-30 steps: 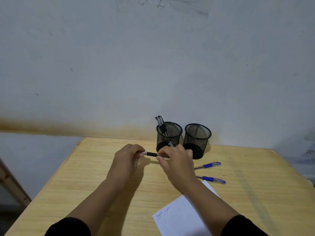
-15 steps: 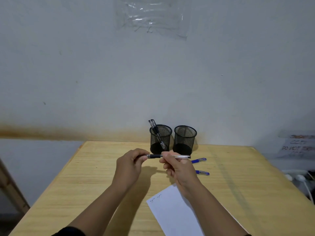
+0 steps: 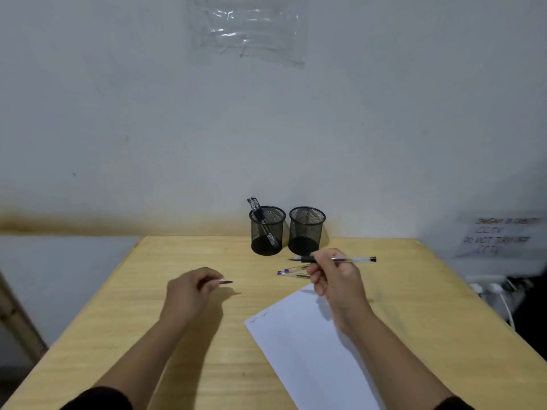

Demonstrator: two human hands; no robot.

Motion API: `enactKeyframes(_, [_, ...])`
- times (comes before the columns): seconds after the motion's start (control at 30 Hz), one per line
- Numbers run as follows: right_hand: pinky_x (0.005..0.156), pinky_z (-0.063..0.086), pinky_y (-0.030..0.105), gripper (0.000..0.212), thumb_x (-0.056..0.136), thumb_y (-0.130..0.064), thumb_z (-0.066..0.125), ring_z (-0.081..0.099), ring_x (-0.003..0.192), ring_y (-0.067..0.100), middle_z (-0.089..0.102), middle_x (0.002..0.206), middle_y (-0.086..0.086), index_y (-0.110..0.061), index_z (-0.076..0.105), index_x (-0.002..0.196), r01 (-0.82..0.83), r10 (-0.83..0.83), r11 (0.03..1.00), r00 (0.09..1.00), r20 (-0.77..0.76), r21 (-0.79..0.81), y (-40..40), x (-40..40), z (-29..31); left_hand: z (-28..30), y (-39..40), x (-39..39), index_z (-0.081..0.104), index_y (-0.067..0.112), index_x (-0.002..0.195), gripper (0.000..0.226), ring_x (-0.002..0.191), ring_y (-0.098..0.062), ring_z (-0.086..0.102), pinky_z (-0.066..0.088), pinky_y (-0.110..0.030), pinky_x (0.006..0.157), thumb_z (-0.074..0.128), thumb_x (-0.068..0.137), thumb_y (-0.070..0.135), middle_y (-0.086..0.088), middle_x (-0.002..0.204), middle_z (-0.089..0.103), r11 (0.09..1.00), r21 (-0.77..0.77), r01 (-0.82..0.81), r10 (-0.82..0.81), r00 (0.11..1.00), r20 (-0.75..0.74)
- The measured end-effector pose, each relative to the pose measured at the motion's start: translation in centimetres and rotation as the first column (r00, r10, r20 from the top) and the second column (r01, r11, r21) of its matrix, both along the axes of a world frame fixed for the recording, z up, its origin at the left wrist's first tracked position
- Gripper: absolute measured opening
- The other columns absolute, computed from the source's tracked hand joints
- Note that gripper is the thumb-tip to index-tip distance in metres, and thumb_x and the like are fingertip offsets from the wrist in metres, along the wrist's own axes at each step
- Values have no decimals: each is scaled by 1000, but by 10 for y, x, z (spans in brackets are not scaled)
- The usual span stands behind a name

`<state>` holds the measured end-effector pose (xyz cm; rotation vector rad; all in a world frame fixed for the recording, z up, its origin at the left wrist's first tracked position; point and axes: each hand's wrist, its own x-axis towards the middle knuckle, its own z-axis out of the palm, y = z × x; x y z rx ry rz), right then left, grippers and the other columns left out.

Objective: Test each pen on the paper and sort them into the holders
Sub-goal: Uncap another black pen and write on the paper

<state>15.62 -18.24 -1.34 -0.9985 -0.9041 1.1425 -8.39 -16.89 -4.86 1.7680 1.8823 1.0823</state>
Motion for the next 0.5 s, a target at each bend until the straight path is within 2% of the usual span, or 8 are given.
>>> enactKeyframes(0.07, [35,33,16,13,92,-7,51,48,43,6,58,57,5,-4,60,84,-64,64,997,998,7,-45,-4,-9,-10,-11,-6,20,73,16,88,12,83,-11,63,37,-2,65,64,83,10,2,89,73,997,-16,73,-72,996,57])
enactKeyframes(0.17, [37,37,17,19,94,-12,49,53,48,8,64,67,8,-5,66,93,-87,88,990,996,10,-111,-9,-14,-22,-29,-8,35,73,13,93,15,83,-8,61,37,-2,70,64,82,8,0,95,73,997,-43,70,-66,993,94])
enactKeyframes(0.27, [40,40,19,18,93,-15,52,56,51,9,66,71,10,-6,67,92,-68,74,988,996,42,-139,-12,-10,-33,-38,-8,38,72,11,97,19,94,-15,64,38,-13,82,61,84,5,-3,101,73,999,-31,37,-35,997,62])
enactKeyframes(0.4, [41,35,19,9,89,-8,58,48,48,9,56,62,8,-7,62,82,-68,87,987,988,131,-142,-17,-9,-41,-39,-9,39,68,14,107,24,104,-20,63,40,-20,89,62,85,10,-3,108,71,1000,-2,23,-23,999,29])
enactKeyframes(0.5, [37,32,17,10,89,-8,57,44,45,9,56,60,6,-12,63,82,-67,107,976,976,191,-208,-15,-14,-45,-39,-17,44,67,17,108,23,101,-22,63,45,-32,94,61,86,17,-2,108,70,997,82,17,-20,999,28])
